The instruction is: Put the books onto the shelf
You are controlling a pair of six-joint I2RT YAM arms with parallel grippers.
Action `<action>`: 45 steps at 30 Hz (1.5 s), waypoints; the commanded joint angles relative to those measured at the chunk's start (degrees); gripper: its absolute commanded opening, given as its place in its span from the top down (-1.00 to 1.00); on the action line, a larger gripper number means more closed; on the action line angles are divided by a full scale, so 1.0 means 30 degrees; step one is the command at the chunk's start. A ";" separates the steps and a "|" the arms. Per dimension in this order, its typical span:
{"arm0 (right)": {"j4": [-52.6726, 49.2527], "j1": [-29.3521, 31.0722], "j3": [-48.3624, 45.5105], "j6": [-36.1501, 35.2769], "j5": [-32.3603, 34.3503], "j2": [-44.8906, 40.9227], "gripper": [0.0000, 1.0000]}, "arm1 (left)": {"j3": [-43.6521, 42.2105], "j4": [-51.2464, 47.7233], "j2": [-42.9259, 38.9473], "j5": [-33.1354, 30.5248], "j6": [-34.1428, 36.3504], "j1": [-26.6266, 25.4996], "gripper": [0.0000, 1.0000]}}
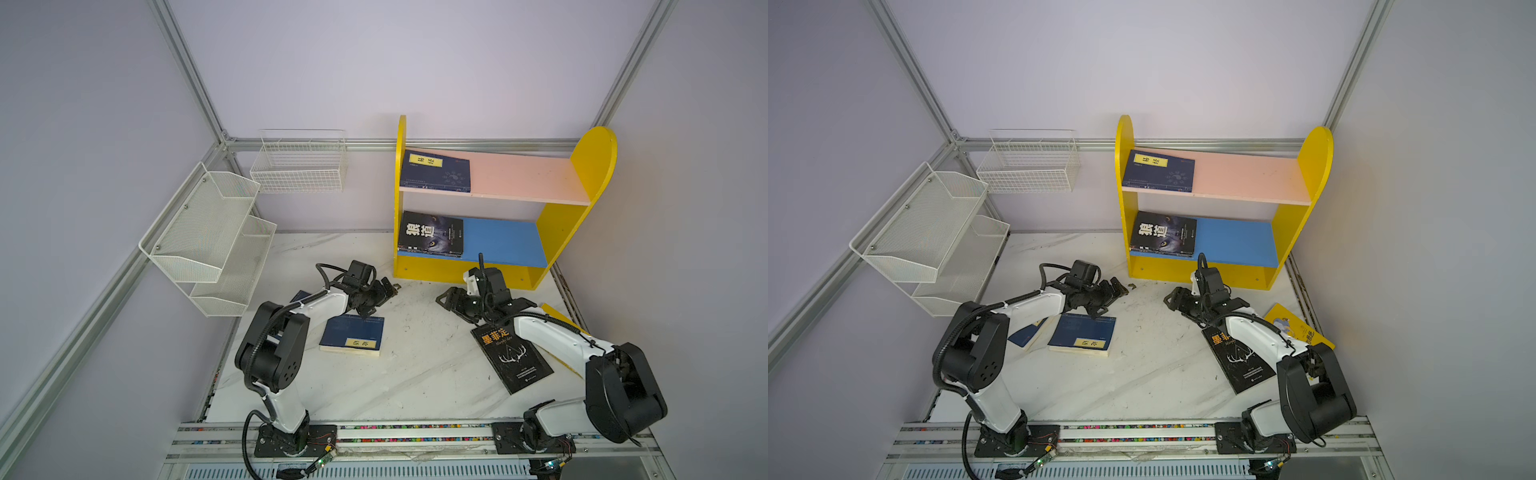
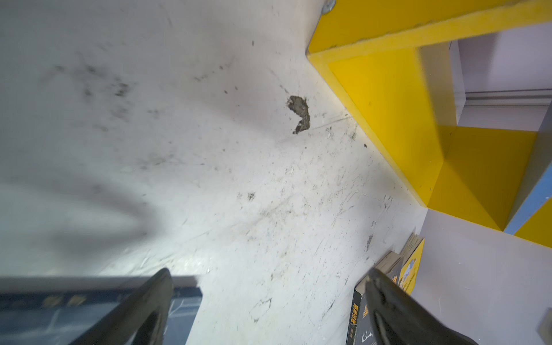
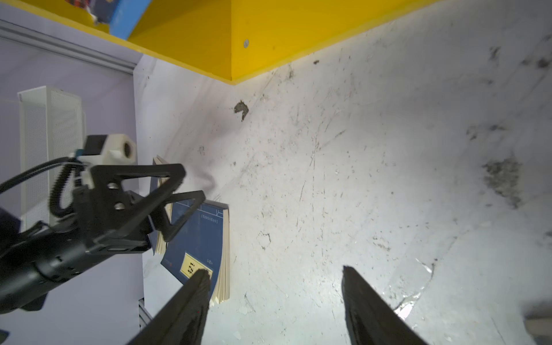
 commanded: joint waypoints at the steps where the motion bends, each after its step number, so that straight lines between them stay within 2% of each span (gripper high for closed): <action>1: -0.0780 0.0262 0.0126 -0.1015 -0.1097 0.0009 -0.45 | -0.0135 -0.3246 -0.2537 -0.2879 0.1569 0.0624 -0.99; 4: -0.1033 0.0349 0.0241 -0.1671 -0.1001 0.0115 -0.47 | -0.0427 -0.6083 -0.3978 -0.5028 0.2948 0.1409 -1.00; 7: -0.0755 0.0370 0.0414 -0.1894 -0.1093 0.0611 -0.47 | -0.1813 -0.7565 -0.5540 -0.7231 0.2813 0.2567 -1.00; 9: -0.0483 0.0406 0.0657 -0.2039 -0.1417 0.1155 -0.48 | -0.2512 -0.8064 -0.6471 -0.7897 0.3354 0.3316 -0.99; 10: -0.0371 0.0438 0.0789 -0.2142 -0.1560 0.1394 -0.51 | -0.2747 -0.8135 -0.6587 -0.7763 0.3462 0.3507 -0.99; 12: -0.0440 0.0534 0.1273 -0.2382 -0.1458 0.1906 -0.72 | -0.3200 -0.8111 -0.6557 -0.7530 0.3722 0.3641 -0.99; 17: -0.0374 0.0608 0.2142 -0.2778 -0.0840 0.2569 -0.90 | -0.5211 -0.7130 -0.6859 -0.7533 0.3057 0.3670 -0.99; 22: 0.0053 0.0626 0.2578 -0.2789 -0.1149 0.3065 -0.95 | -0.7203 -0.5494 -0.7226 -0.7348 0.2528 0.3699 -0.99; 26: -0.0322 0.0627 0.2877 -0.3238 -0.1174 0.3150 -0.95 | -0.8164 -0.3986 -0.6719 -0.5983 0.2221 0.3544 -0.99; 29: -0.0534 0.0654 0.2795 -0.3486 -0.1182 0.2978 -0.95 | -0.8290 -0.3217 -0.6856 -0.5210 0.1626 0.2423 -0.99; 32: -0.0521 0.0639 0.2812 -0.3509 -0.1022 0.2753 -0.95 | -0.7530 -0.2225 -0.6605 -0.3876 0.0628 -0.0016 -1.00; 34: -0.0587 0.0622 0.2950 -0.3438 -0.0682 0.2574 -0.95 | -0.6096 -0.1613 -0.5720 -0.3115 0.0421 -0.2005 -1.00; 35: -0.0638 0.0551 0.3041 -0.3394 -0.0425 0.2489 -0.95 | -0.4957 -0.1480 -0.4880 -0.2822 0.0912 -0.3089 -1.00; 37: -0.0708 0.0374 0.3167 -0.3255 -0.0029 0.2329 -0.95 | -0.2054 -0.3251 -0.3787 -0.3185 0.2558 -0.4583 -1.00; 38: -0.0744 0.0186 0.3216 -0.3174 0.0083 0.2269 -0.95 | -0.0811 -0.3886 -0.3424 -0.3049 0.2941 -0.4980 -1.00; 40: -0.0878 -0.0079 0.3420 -0.3128 0.0148 0.2290 -0.95 | -0.0109 -0.4158 -0.3376 -0.2623 0.3001 -0.5119 -1.00; 45: -0.1261 -0.0165 0.3871 -0.2367 0.0109 0.2931 -0.94 | -0.0833 -0.4867 -0.5358 -0.4106 0.3513 -0.4675 -1.00</action>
